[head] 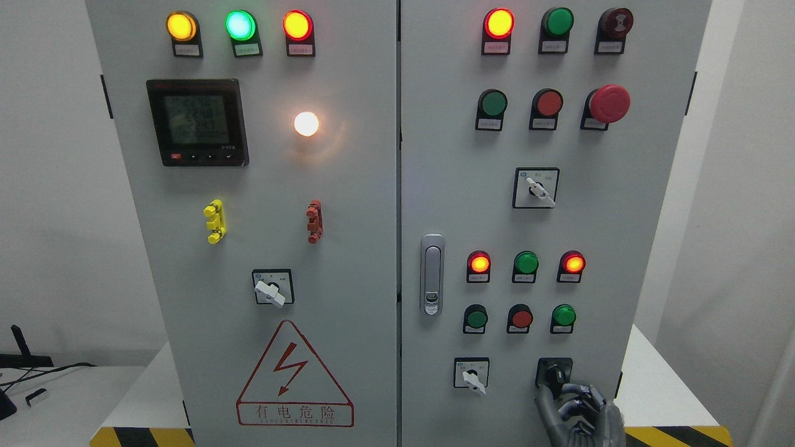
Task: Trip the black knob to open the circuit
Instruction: 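Twist the black knob with the right hand to the off position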
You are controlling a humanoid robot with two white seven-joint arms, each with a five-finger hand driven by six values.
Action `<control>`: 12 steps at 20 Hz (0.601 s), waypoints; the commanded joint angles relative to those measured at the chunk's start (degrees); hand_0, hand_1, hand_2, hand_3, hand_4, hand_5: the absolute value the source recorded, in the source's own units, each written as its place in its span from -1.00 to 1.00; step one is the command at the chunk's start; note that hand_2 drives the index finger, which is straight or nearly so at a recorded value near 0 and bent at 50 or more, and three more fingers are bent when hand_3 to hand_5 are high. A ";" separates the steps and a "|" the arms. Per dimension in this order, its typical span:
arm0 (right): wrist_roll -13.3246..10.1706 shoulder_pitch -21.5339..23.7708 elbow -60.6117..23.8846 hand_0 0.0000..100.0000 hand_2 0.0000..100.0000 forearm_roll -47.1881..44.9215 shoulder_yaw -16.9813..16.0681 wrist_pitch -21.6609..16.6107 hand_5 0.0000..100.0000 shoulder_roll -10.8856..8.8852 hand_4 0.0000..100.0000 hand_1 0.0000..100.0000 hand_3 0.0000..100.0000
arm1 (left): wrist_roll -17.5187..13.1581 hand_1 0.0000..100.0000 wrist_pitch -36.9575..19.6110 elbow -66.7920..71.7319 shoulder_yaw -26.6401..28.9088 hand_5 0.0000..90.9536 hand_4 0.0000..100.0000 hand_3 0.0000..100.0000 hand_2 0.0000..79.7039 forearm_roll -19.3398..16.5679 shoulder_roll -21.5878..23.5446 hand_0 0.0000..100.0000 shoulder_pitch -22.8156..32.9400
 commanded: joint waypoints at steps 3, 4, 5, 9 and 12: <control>0.05 -0.03 -0.02 -0.46 0.17 -0.57 0.09 0.05 0.84 0.00 0.61 0.39 0.68 | 0.00 -0.22 0.02 0.06 0.00 -1.00 -1.00 -1.00 -1.00 -1.76 0.02 -0.76 0.00; 0.05 -0.03 -0.02 -0.46 0.17 -0.57 0.09 0.05 0.85 0.00 0.61 0.39 0.69 | 0.00 -0.22 0.02 0.06 0.00 -1.00 -1.00 -1.00 -1.00 -1.76 0.02 -0.76 0.00; 0.05 -0.03 -0.02 -0.46 0.18 -0.57 0.18 0.05 0.86 0.00 0.61 0.39 0.69 | 0.00 -0.22 0.02 -0.02 0.00 -1.00 -1.00 -1.00 -1.00 -1.76 0.02 -0.76 0.00; 0.14 -0.03 -0.11 -0.47 0.19 -0.66 0.53 0.66 0.86 0.00 0.62 0.39 0.70 | 0.00 -0.22 0.02 0.06 0.00 -1.00 -1.00 -1.00 -1.00 -1.76 -0.07 -0.76 0.00; 0.22 -0.03 -0.29 -0.47 0.19 -2.49 0.62 1.28 0.87 0.00 0.63 0.39 0.71 | 0.00 -0.22 0.02 -0.02 0.00 -1.00 -1.00 -1.00 -1.00 -1.76 0.02 -0.76 0.00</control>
